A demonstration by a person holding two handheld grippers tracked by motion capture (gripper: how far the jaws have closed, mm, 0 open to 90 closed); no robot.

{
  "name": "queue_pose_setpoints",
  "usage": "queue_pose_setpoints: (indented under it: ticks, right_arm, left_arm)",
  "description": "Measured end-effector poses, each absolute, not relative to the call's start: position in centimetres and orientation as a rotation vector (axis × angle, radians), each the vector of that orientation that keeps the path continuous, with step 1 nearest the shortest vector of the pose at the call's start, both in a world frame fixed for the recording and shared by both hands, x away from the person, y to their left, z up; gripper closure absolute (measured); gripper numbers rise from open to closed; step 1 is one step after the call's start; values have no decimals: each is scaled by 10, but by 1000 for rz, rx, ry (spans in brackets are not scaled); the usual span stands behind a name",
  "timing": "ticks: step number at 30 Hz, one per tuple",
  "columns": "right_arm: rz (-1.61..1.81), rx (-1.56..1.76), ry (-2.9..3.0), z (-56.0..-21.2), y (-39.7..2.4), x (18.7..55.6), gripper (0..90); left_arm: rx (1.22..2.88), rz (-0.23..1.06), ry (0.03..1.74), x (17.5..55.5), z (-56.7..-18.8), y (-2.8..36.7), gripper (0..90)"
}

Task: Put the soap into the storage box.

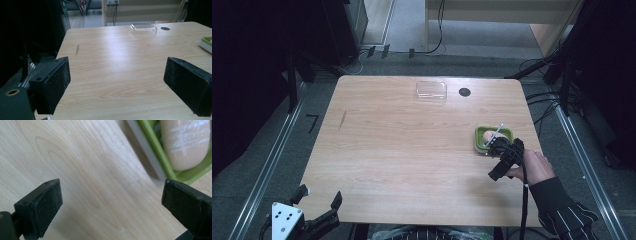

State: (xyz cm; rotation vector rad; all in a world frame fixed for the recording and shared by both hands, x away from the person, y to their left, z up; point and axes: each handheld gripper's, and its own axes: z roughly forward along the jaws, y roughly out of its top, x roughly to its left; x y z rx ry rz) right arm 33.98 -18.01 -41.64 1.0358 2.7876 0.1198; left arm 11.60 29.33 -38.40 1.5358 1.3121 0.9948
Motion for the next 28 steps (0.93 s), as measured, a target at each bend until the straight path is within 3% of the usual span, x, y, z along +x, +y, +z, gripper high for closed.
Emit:
queue_pose_setpoints:
  ticks: [18,28]
  right_arm:
    - [123,1091,2773,-445,-195,293,43]
    - [108,1094,2775,-452,-199,287,43]
  left_arm:
    - [1544,989,1293,120,-384,291,72]
    - [1543,993,1288,120,-383,289,72]
